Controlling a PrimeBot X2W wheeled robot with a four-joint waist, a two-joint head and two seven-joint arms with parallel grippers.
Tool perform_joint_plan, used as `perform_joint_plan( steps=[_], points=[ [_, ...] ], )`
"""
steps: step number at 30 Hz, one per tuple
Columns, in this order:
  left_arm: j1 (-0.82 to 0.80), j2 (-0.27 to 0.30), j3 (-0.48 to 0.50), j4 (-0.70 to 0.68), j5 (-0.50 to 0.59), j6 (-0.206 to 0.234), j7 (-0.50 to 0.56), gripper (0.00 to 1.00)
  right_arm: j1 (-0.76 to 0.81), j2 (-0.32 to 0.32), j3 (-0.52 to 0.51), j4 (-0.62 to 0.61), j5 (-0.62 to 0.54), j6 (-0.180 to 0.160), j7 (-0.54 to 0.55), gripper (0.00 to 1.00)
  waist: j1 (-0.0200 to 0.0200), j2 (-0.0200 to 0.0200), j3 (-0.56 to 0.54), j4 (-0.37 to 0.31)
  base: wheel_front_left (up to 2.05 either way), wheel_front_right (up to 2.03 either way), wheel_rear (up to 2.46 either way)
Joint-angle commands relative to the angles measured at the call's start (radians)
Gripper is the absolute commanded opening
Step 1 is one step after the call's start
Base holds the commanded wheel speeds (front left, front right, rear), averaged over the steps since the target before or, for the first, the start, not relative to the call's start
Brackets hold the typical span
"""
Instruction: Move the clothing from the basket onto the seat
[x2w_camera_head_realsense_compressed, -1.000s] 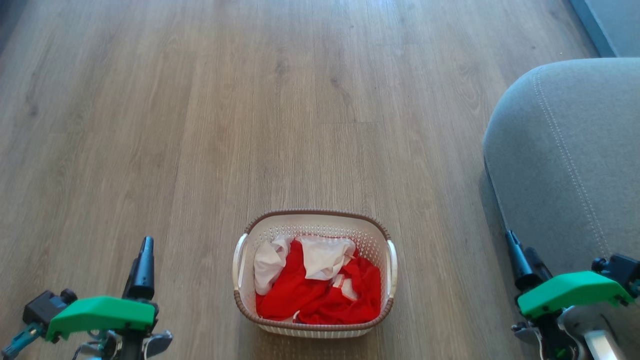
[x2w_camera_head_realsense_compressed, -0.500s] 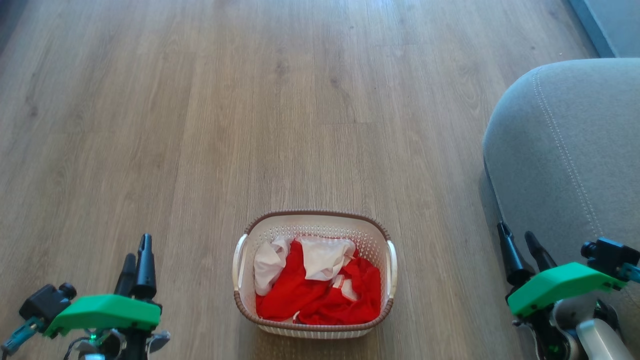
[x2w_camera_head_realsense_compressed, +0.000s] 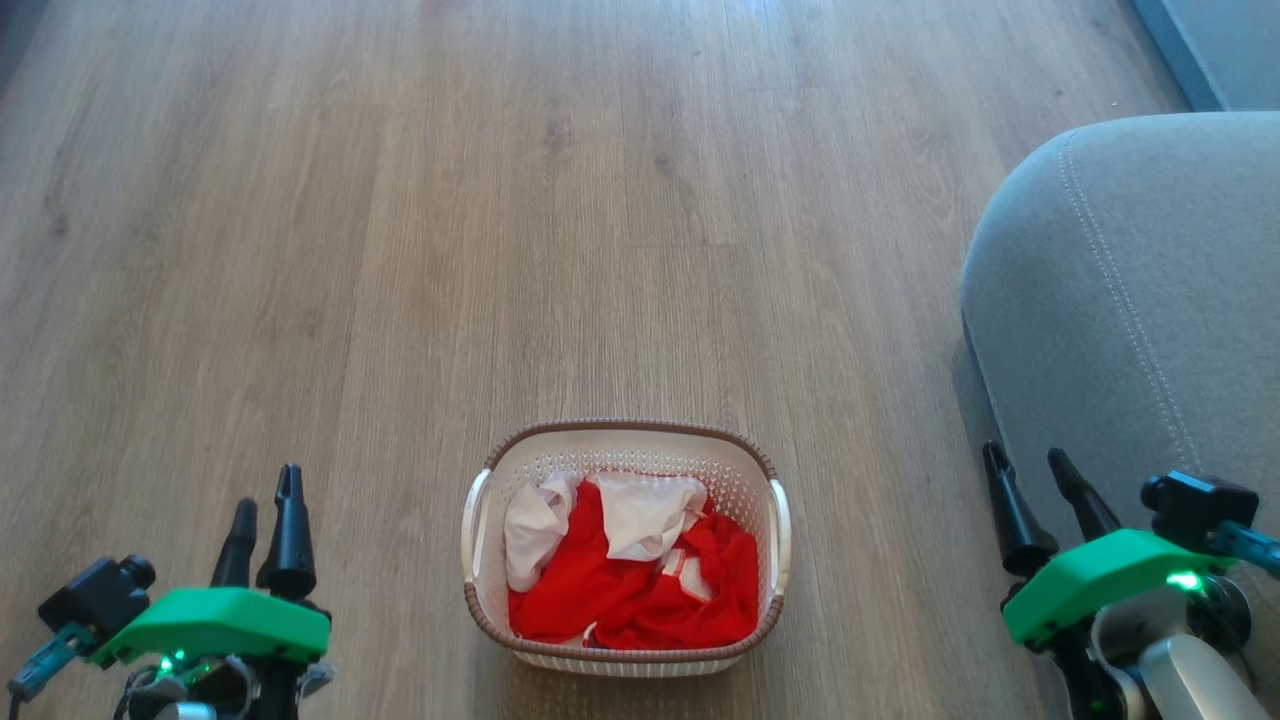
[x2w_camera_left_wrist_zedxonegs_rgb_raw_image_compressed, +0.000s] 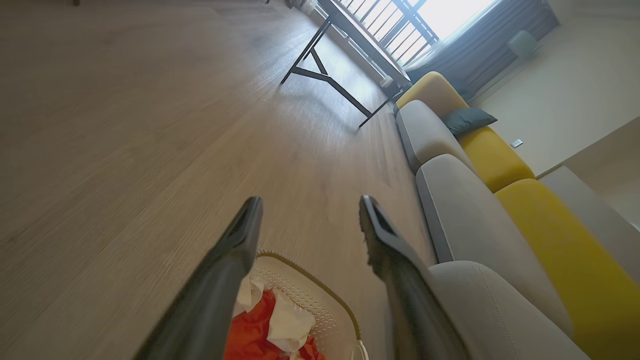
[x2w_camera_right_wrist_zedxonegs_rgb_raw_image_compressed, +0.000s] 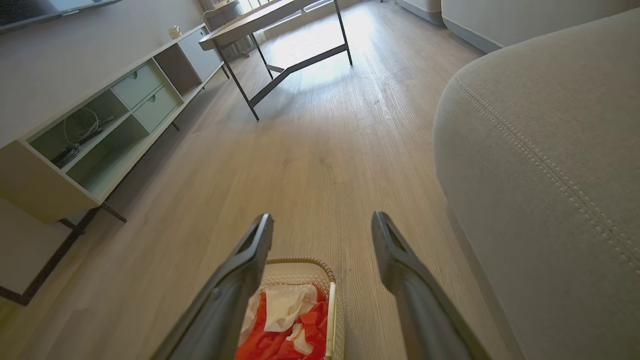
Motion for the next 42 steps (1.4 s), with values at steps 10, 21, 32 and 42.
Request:
perform_joint_plan(
  steps=[10,21,32,42],
  points=[
    [-0.049,0.032,0.024,-0.046,0.154,-0.005,-0.045,1.0,-0.051,-0.042,0.028,-0.051,-0.138,0.005,-0.044,1.0,0.0,0.0,0.0,-0.001,0.0,0.0,0.0],
    [-0.05,0.044,0.028,-0.05,0.278,-0.005,-0.078,1.0,-0.046,-0.054,0.039,-0.067,-0.245,0.006,-0.077,1.0,0.0,0.0,0.002,-0.005,0.0,0.0,0.0],
    [-0.051,0.056,0.029,-0.054,0.386,-0.006,-0.108,1.0,-0.038,-0.057,0.052,-0.078,-0.335,0.006,-0.106,1.0,0.0,0.0,0.005,-0.009,0.0,0.0,0.0],
    [-0.048,0.06,0.033,-0.057,0.495,-0.007,-0.137,1.0,-0.01,-0.053,0.045,-0.081,-0.353,0.007,-0.135,1.0,0.0,0.0,0.009,-0.011,0.0,0.0,0.0]
  ],
)
